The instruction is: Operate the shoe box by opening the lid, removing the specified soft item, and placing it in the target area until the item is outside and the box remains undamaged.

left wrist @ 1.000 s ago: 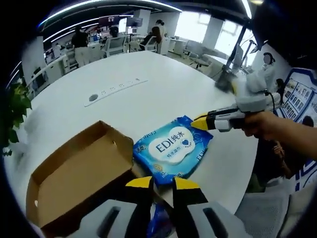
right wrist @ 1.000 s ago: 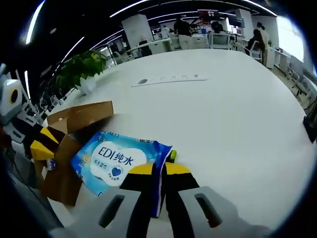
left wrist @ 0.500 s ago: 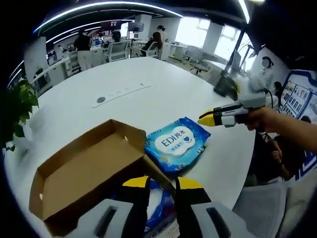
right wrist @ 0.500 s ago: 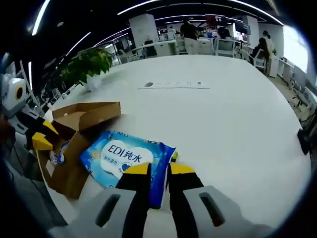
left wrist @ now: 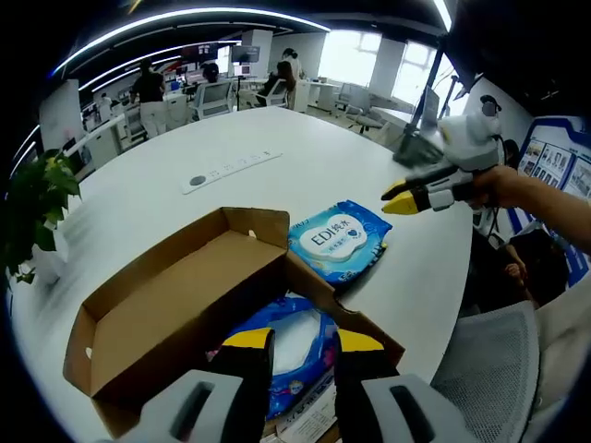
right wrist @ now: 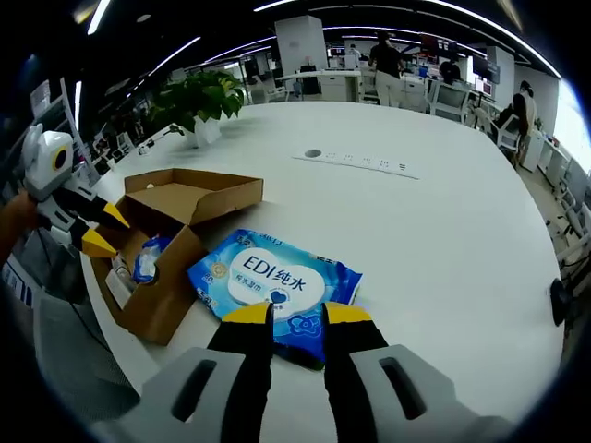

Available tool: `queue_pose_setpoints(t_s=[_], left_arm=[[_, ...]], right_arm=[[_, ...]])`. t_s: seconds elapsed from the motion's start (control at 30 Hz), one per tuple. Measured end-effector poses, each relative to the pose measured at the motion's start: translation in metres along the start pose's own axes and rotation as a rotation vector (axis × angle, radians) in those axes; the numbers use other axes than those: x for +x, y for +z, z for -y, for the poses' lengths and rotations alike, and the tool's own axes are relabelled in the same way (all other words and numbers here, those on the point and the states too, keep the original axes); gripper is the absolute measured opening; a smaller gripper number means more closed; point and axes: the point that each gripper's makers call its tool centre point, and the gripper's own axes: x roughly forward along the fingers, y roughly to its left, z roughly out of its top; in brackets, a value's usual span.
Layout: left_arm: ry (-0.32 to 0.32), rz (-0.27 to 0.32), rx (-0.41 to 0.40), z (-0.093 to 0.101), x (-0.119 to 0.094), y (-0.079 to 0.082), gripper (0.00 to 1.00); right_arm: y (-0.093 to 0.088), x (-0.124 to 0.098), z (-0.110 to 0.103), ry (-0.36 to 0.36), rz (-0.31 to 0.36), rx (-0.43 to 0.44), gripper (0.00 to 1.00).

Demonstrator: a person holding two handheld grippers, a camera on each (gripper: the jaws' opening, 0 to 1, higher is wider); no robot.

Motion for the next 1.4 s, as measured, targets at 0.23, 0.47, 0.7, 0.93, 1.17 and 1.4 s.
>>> queue_pose_setpoints(t_s=[0.23,0.47,0.7,0.93,1.17,1.4], left_arm=[[-0.019,-0.025,0.043,-0.004,-0.003,-0.020,0.26],[-0.035,-0.055,0.074,-0.012,-0.006,-0.035,0.24],[-0.053,-0.064,0.150,-0.019,-0.010,-0.043,0.24],[-0.092,-0.077,0.218,-0.019,-0.007,-0.049,0.22],[-0.126,-0.056,0.249,-0.022,0.001,-0.043,0.19],[-0.177,-0.075,0.300,-0.017,0.009,-0.040,0.18]], right_arm=[[0.007,-0.003,-0.028,0.050,-0.025,-0.104,0.22],[0.015,0.001,-0.060,0.127,-0.034,-0.204,0.25],[0.019,0.008,-0.091,0.192,-0.058,-0.374,0.26],[0.029,0.017,-0.114,0.235,-0.062,-0.477,0.27],[0.038,0.030,-0.137,0.279,-0.068,-0.547,0.28],[0.036,0.046,-0.154,0.314,-0.093,-0.607,0.30]])
